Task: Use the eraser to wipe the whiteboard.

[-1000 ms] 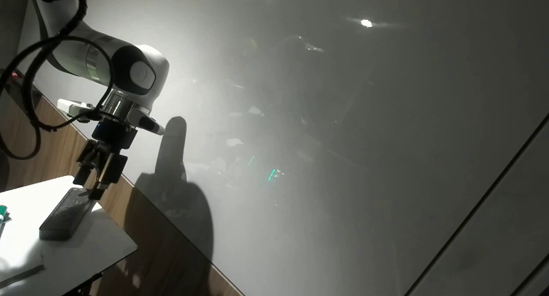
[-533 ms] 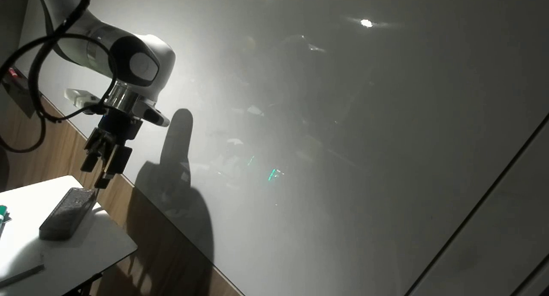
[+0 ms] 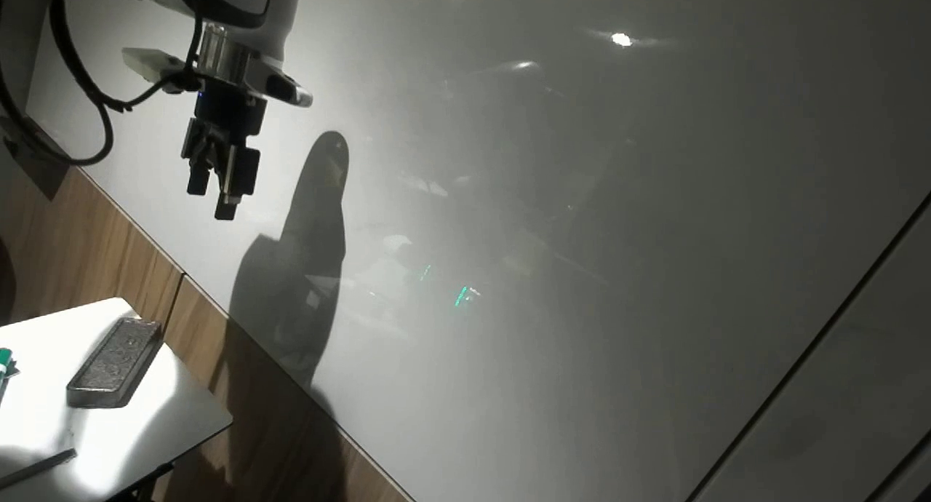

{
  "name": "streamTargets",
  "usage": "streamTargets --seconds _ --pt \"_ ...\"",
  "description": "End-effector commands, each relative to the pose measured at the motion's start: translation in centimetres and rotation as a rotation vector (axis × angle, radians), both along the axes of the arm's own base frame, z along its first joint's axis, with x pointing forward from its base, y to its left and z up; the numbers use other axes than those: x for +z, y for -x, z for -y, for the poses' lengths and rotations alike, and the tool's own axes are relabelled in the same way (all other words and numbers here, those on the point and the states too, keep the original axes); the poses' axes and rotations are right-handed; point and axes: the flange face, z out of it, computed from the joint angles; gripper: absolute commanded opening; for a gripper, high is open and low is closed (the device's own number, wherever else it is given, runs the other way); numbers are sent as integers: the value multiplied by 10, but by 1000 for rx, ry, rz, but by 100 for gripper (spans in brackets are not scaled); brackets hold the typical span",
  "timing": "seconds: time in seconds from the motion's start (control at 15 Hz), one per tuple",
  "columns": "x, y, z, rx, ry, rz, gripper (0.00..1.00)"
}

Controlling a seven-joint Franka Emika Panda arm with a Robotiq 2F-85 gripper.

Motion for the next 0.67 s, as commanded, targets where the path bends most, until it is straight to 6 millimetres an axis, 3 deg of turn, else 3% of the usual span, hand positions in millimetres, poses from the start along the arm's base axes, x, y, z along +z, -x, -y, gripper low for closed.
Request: streamTargets --seconds 0.0,0.33,0.4,0.6 --pt "39 14 -14 17 17 13 100" --pt "83 14 -24 -23 34 -1 100" --pt "66 14 -22 4 37 4 100" --pt "79 12 -23 -6 38 8 100"
